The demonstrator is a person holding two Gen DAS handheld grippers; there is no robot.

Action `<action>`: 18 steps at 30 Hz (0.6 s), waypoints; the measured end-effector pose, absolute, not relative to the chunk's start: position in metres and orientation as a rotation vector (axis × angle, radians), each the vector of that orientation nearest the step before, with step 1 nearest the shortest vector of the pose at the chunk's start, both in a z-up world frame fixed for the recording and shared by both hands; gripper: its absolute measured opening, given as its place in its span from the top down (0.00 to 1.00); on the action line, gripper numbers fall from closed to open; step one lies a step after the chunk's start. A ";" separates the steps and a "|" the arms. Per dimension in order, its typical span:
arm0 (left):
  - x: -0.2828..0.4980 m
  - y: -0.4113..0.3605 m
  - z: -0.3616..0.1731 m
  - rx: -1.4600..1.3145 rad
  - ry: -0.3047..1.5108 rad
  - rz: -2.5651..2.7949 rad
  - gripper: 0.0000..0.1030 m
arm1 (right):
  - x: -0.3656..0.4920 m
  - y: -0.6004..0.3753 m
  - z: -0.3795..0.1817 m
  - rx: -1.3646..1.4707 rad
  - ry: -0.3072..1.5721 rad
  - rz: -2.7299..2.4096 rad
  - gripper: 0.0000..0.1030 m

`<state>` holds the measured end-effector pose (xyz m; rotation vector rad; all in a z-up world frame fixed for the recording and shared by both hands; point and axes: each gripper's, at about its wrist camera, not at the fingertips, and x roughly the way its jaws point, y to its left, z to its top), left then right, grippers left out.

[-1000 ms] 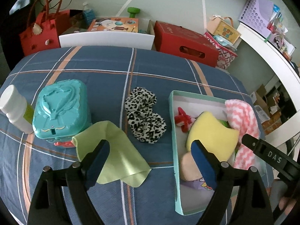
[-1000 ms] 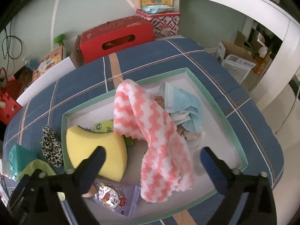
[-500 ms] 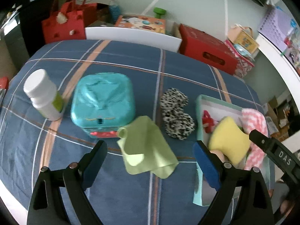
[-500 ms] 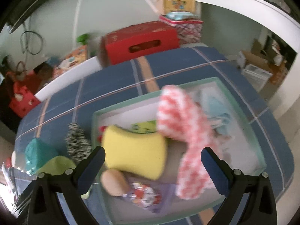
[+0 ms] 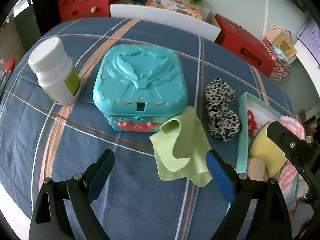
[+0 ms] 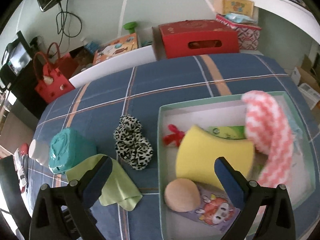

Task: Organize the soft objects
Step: 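Move the left tool to the light green cloth while the right tool approaches the leopard-print scrunchie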

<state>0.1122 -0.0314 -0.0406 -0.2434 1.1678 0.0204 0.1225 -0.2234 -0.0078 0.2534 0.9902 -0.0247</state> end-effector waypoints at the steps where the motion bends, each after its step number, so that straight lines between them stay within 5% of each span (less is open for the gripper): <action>1: 0.113 -0.030 -0.043 -0.244 1.173 0.029 0.10 | 0.124 -0.222 -0.009 0.255 0.987 -0.013 0.00; 18: 0.151 -0.045 -0.082 -0.251 1.194 0.041 0.10 | 0.132 -0.217 -0.018 0.263 0.970 0.039 0.00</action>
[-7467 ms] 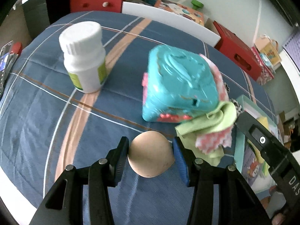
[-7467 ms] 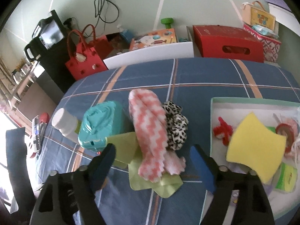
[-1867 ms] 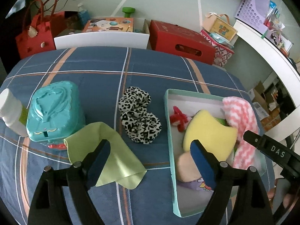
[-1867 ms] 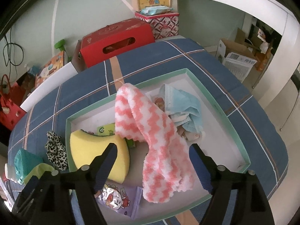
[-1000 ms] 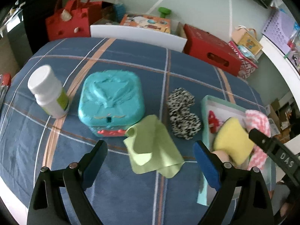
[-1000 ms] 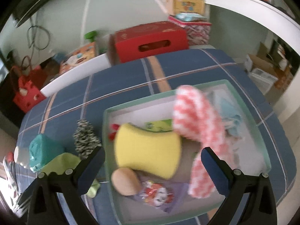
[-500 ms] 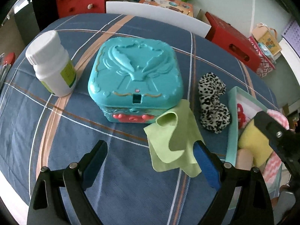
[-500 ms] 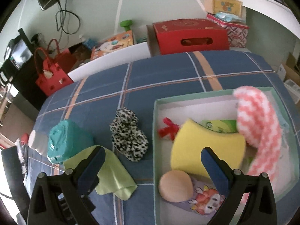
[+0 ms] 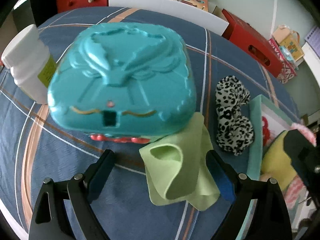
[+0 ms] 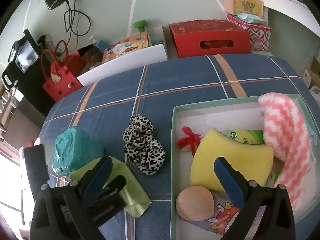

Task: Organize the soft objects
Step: 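Move the left tool to the light green cloth while the right tool approaches the leopard-print scrunchie, then grasp the light green cloth with the left tool while the right tool grasps the leopard-print scrunchie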

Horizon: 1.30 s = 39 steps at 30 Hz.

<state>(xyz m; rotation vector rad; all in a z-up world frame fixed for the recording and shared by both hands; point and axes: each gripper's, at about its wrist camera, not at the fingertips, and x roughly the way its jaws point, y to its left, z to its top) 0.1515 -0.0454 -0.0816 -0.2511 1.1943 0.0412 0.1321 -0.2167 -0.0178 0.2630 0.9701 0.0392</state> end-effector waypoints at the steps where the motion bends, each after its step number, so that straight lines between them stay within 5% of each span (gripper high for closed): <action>1: 0.152 -0.048 -0.083 -0.232 1.193 0.048 0.10 | 0.132 -0.216 -0.018 0.260 0.969 0.038 0.00; 11: 0.158 -0.074 -0.090 -0.107 1.186 0.077 0.13 | 0.132 -0.219 -0.018 0.269 0.971 0.030 0.00; 16: 0.153 -0.075 -0.083 -0.108 1.173 0.041 0.42 | 0.132 -0.219 -0.018 0.265 0.964 0.027 0.00; 20: 0.150 -0.079 -0.080 -0.145 1.167 0.012 0.52 | 0.132 -0.219 -0.018 0.267 0.962 0.023 0.00; 28: 0.144 -0.056 -0.082 -0.227 1.174 -0.047 0.90 | 0.133 -0.217 -0.017 0.260 0.953 0.029 0.00; 39: 0.116 -0.015 -0.071 -0.368 1.186 -0.084 0.92 | 0.134 -0.202 -0.012 0.218 0.911 0.086 0.13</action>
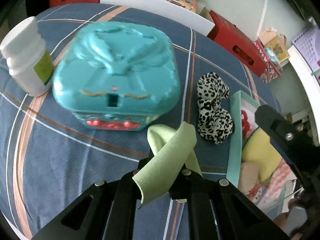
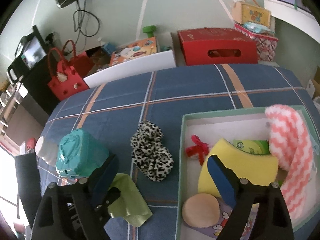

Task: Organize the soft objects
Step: 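Grasp the light green cloth with the left tool while the right tool grasps the leopard-print scrunchie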

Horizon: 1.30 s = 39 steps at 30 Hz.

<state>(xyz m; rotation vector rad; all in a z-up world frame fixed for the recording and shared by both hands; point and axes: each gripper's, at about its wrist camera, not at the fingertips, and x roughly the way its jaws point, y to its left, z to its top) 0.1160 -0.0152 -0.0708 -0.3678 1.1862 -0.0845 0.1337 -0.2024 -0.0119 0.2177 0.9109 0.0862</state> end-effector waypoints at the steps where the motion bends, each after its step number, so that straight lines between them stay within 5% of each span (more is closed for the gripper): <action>1: 0.114 -0.011 -0.068 -0.375 1.182 -0.084 0.92 | 0.133 -0.200 -0.012 0.210 0.908 0.096 0.15; 10: 0.096 0.039 -0.051 -0.485 1.159 -0.063 0.92 | 0.141 -0.164 -0.025 0.115 0.932 0.193 0.22; 19: 0.087 0.055 -0.049 -0.507 1.167 -0.050 0.92 | 0.156 -0.148 -0.048 0.062 0.993 0.193 0.48; 39: 0.109 0.021 -0.067 -0.504 1.204 -0.027 0.92 | 0.169 -0.152 -0.075 0.032 1.062 0.124 0.81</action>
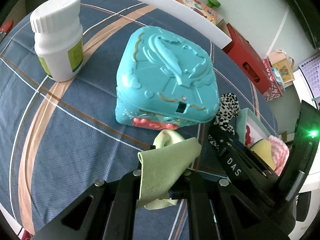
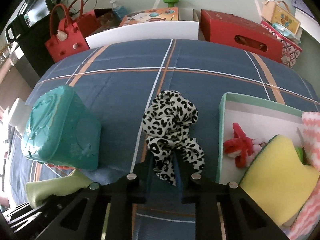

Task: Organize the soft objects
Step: 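Grasp the light green cloth with the left tool while the right tool grasps the leopard-print scrunchie, then carry the green cloth with the left tool while the right tool carries the scrunchie to the tray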

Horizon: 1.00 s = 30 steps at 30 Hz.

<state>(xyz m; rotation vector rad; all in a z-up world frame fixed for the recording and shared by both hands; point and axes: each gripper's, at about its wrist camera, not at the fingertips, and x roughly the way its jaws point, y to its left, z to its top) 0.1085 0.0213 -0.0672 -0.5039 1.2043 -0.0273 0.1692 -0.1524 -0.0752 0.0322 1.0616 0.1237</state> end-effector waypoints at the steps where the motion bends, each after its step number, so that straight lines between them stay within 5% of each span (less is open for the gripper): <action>1: 0.109 0.021 -0.067 -0.503 1.204 -0.027 0.92 | 0.169 -0.152 -0.075 0.030 1.061 0.121 0.83; 14: 0.113 0.006 -0.052 -0.496 1.157 -0.091 0.93 | 0.158 -0.170 -0.053 0.092 1.011 0.114 0.90; 30: 0.102 -0.034 0.011 -0.427 0.946 -0.345 0.94 | 0.096 -0.224 0.035 0.188 0.735 0.026 0.90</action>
